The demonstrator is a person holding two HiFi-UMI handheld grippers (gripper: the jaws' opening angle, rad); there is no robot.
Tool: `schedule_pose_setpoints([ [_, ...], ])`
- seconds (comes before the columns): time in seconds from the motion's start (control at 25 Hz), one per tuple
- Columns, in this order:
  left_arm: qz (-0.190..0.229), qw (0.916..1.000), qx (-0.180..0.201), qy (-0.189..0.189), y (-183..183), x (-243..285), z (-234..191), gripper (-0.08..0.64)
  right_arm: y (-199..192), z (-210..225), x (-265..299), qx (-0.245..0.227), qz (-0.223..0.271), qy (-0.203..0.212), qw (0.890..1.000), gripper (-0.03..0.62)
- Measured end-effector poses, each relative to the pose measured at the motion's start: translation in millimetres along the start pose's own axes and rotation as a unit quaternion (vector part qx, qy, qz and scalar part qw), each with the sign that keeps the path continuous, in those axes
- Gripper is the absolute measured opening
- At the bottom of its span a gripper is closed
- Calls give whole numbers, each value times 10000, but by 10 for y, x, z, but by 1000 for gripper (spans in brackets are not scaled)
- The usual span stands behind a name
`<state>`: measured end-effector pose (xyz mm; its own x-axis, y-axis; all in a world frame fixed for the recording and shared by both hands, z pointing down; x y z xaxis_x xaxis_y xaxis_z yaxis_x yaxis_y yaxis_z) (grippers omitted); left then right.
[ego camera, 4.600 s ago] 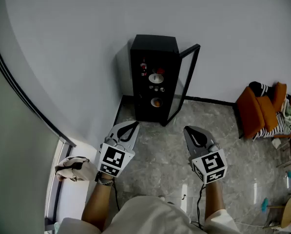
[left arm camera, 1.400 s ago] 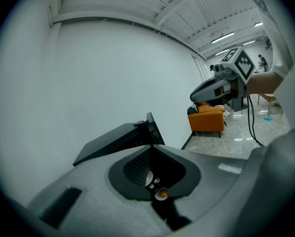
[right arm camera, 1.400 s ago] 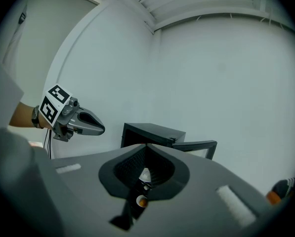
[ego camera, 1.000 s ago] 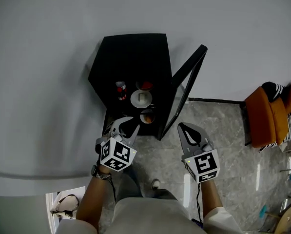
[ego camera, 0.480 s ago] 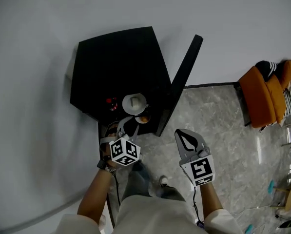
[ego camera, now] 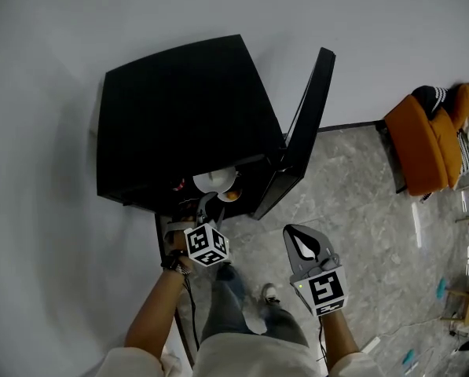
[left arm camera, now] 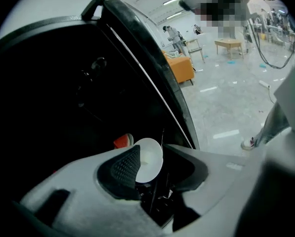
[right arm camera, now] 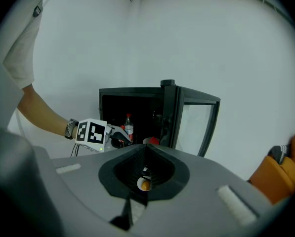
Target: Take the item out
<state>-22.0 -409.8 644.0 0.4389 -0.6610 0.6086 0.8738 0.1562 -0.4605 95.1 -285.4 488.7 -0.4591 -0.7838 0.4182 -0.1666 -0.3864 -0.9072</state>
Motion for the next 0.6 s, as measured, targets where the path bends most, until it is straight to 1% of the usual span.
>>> schedule_pose_setpoints([
  [0.28, -176, 9983, 550, -122, -271, 553, 141, 166, -272, -5, 7, -40, -188, -102, 9998, 6],
  [0.44, -227, 9967, 746, -235, -402, 795, 334, 176, -499, -7, -20, 147, -417, -165, 9989, 8],
  [0.6, -315, 9953, 869, -273, -539, 1022, 470, 190, -639, 32, -18, 187, -440, -224, 9986, 6],
])
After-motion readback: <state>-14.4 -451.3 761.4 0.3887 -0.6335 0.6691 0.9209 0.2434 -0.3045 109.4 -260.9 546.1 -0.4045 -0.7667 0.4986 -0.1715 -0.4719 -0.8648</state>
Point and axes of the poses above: the fingertips, and each gripper's own axes: x forward along the fingers, z to its right, y out of its top, the point moved 1 cm from there along -x, backward along the fingers, and after that the axes turned 10 degrees about y, right-handed, at the moved point
